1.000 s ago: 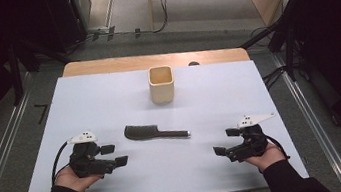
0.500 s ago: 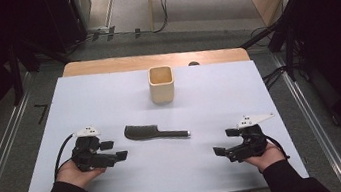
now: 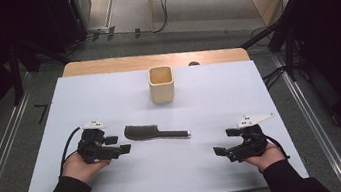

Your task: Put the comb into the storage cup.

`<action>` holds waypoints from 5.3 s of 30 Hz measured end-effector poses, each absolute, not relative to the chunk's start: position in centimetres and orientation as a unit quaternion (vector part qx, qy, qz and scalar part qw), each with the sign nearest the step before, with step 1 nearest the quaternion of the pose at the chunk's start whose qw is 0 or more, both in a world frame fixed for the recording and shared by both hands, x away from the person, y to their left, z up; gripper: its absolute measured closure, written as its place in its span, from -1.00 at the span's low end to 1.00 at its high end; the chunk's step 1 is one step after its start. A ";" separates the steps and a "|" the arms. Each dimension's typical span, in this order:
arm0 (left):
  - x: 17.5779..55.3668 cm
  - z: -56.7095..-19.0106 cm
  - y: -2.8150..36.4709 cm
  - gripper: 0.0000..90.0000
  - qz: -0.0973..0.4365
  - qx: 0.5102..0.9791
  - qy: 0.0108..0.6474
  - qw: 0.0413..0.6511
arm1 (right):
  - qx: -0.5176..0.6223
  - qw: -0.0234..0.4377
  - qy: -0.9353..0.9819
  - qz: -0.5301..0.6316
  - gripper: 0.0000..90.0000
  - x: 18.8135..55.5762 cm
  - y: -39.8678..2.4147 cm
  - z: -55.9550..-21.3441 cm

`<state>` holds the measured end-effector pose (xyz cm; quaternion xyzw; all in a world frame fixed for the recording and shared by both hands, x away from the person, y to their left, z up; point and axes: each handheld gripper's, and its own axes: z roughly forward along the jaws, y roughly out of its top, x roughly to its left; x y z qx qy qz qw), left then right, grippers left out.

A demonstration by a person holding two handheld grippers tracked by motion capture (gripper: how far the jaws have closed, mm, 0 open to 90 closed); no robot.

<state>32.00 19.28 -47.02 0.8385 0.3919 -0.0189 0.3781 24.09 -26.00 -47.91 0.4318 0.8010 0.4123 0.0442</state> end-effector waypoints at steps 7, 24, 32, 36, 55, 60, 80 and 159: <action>32.8 -47.3 18.4 -0.33 -0.015 0.843 0.386 0.373 | 0.432 0.044 0.802 0.410 -0.84 24.1 -26.0 -47.9; 34.3 -47.8 18.3 0.94 -0.045 0.848 0.402 0.342 | 0.430 0.046 0.803 0.409 -0.84 24.0 -25.9 -47.9; 35.3 -48.6 17.4 1.00 -0.022 0.864 0.392 0.316 | 0.430 0.046 0.804 0.409 -0.84 24.0 -26.0 -47.9; 35.5 -48.9 17.3 1.00 -0.023 0.868 0.390 0.308 | 0.431 0.046 0.803 0.409 -0.84 24.0 -26.0 -47.9; 36.6 -49.1 16.1 1.00 -0.013 0.868 0.383 0.316 | 0.429 0.045 0.806 0.406 -0.84 24.1 -26.0 -47.9; 36.8 -49.2 15.9 1.00 -0.012 0.865 0.384 0.321 | 0.430 0.045 0.805 0.407 -0.84 24.0 -26.0 -47.9; 37.9 -49.5 15.1 0.99 -0.017 0.860 0.387 0.333 | 0.427 0.044 0.807 0.405 -0.84 24.1 -25.9 -48.0; 27.6 -45.3 20.1 -0.47 -0.020 0.822 0.363 0.438 | 0.425 0.045 0.806 0.409 -0.84 24.0 -25.7 -48.1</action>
